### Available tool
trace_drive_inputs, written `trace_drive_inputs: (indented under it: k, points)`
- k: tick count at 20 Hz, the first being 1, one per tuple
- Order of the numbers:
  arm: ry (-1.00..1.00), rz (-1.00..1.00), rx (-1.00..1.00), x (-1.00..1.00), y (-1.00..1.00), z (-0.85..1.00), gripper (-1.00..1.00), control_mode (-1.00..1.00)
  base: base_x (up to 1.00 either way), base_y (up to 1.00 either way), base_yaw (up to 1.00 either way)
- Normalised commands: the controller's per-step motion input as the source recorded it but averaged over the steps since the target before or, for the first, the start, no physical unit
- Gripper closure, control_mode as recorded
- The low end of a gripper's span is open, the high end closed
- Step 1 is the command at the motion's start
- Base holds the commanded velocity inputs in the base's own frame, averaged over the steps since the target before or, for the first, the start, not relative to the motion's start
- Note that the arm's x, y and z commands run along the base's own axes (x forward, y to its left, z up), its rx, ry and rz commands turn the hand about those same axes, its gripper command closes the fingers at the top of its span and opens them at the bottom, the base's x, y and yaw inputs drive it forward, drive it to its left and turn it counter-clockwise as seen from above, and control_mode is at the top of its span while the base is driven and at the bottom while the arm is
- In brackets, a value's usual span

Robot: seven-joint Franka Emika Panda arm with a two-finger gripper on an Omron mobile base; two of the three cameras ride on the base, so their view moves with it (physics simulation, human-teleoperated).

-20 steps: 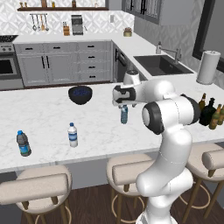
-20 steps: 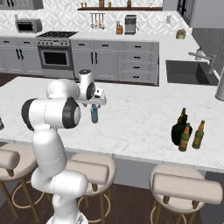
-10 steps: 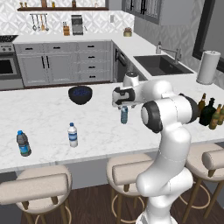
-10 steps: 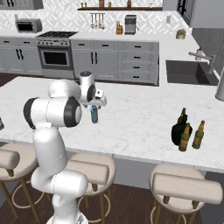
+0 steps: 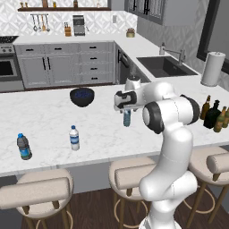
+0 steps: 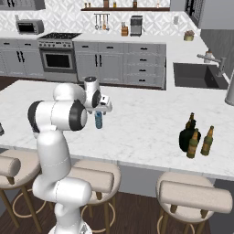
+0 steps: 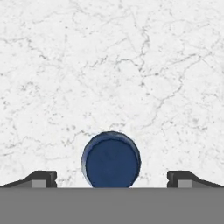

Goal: Move the plastic bottles in the middle to the plastics group, and the glass bottles in the middle to the glass group.

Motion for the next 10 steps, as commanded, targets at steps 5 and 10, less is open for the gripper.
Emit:
trace_drive_inputs:
  k: [5, 10]
  points:
    - [-0.01, 0.00, 0.00, 0.04, 0.00, -0.11, -1.00, -1.00, 0.00, 0.00, 0.00]
    - [-0.02, 0.00, 0.00, 0.05, 0.00, -0.06, -1.00, -1.00, 0.00, 0.00, 0.00]
